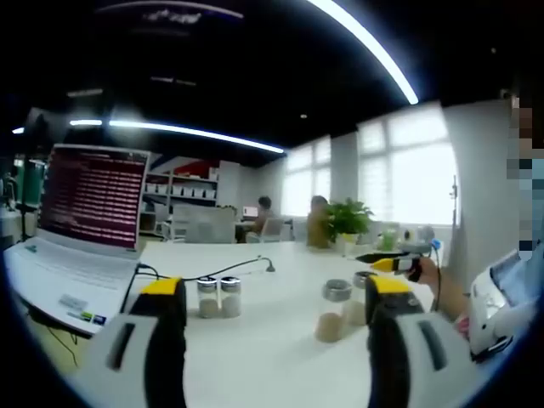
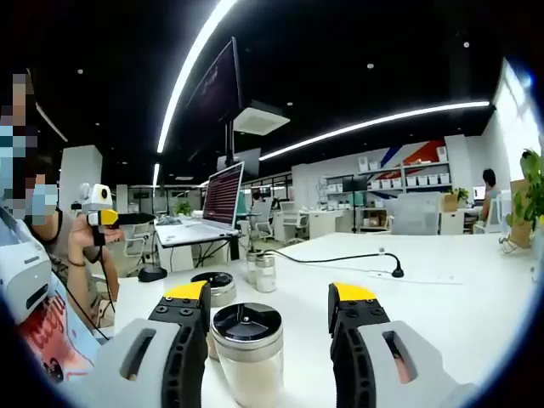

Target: Rotate the seasoning bottle until the label or dispensing opening points toward the visible target arrow and the bottle remains upright within the marked orientation range

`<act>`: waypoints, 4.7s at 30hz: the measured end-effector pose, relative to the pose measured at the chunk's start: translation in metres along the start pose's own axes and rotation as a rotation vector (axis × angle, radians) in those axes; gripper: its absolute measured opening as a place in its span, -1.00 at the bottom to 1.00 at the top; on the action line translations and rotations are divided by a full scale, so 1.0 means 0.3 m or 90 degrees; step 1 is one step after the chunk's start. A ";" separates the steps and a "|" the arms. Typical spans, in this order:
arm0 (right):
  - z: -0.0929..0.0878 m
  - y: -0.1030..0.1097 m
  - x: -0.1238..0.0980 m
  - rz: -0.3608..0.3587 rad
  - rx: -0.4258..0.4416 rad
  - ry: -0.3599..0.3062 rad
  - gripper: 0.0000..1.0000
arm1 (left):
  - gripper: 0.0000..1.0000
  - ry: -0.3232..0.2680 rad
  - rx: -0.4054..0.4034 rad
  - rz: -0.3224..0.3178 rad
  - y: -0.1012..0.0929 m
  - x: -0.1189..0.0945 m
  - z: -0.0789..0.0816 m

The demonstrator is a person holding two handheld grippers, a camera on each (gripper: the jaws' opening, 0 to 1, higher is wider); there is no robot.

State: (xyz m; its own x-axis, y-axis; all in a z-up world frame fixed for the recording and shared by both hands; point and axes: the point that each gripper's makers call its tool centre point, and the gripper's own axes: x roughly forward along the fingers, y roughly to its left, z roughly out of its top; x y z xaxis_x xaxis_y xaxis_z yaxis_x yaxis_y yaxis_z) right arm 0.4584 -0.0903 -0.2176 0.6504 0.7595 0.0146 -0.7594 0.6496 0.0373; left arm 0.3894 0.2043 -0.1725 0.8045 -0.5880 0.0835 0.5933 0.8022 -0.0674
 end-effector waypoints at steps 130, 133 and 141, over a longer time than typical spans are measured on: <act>-0.106 0.059 0.061 -0.148 -0.032 -0.083 -0.25 | 0.76 0.023 0.006 -0.024 -0.026 0.025 -0.023; -0.105 0.057 0.062 -0.167 -0.039 -0.084 -0.25 | 0.76 0.025 0.006 -0.021 -0.023 0.026 -0.024; -0.103 0.049 0.060 -0.206 -0.053 -0.080 -0.24 | 0.75 0.028 0.003 -0.025 -0.023 0.035 -0.026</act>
State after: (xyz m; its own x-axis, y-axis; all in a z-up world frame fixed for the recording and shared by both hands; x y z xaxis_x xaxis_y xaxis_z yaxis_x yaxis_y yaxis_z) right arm 0.4583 -0.0660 -0.2478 0.8511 0.5066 0.1378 -0.5088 0.8606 -0.0218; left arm 0.3940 0.1918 -0.1789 0.7816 -0.6223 0.0429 0.6238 0.7793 -0.0601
